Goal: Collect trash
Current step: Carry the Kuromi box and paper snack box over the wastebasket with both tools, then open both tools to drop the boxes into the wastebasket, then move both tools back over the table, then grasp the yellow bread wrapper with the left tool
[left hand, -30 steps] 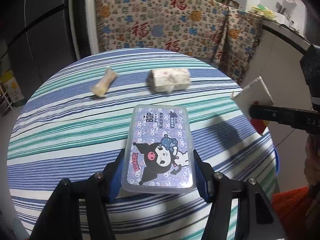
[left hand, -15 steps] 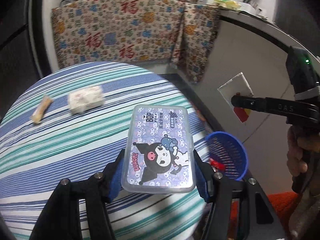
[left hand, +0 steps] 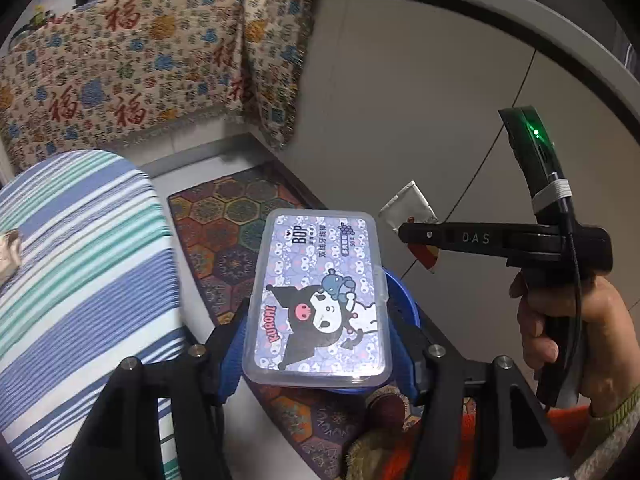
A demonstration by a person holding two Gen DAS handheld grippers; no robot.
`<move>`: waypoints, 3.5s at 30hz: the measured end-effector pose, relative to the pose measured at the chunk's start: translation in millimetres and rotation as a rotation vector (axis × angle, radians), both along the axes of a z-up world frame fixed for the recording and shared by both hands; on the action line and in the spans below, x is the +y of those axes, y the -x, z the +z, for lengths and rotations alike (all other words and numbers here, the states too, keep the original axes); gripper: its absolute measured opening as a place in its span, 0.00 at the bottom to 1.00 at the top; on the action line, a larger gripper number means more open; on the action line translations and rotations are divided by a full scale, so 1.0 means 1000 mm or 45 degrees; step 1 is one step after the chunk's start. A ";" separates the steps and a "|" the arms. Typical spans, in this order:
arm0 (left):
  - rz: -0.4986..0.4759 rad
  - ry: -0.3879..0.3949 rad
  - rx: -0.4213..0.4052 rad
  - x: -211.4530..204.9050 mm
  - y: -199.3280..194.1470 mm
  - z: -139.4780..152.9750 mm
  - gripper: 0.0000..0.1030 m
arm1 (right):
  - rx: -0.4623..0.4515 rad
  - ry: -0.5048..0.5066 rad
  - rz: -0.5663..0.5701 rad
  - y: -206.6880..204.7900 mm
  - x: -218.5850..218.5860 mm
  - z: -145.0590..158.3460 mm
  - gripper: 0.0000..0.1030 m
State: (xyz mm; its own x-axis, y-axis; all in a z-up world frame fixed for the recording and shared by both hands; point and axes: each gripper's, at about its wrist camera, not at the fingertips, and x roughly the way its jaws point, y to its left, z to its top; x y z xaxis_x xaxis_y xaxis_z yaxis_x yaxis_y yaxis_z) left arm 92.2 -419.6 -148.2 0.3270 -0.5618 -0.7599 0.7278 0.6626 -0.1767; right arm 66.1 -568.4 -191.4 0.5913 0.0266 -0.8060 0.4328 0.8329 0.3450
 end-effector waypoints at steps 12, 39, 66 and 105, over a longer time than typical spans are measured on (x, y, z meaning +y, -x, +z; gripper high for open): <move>-0.051 -0.095 0.060 -0.067 -0.004 -0.063 0.60 | 0.038 -0.131 -0.133 0.028 -0.051 -0.032 0.13; -0.064 -0.064 0.027 -0.045 0.003 -0.041 0.66 | 0.001 0.138 -0.255 0.030 -0.052 -0.001 0.74; 0.777 -0.260 -0.056 0.375 -0.107 -0.034 0.75 | -0.118 0.420 0.831 -0.121 0.361 -0.001 0.86; 0.711 -0.181 0.055 0.402 -0.183 -0.026 1.00 | -0.089 0.448 0.815 -0.156 0.382 -0.015 1.00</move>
State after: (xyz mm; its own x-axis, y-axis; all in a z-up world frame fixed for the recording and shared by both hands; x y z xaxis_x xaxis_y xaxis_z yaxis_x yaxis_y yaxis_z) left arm 275.5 -17.4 -173.9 0.5113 -0.2047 -0.8346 0.2550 0.9636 -0.0801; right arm 221.7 -186.3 -206.5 0.5972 0.1308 -0.7914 -0.1892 0.9817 0.0195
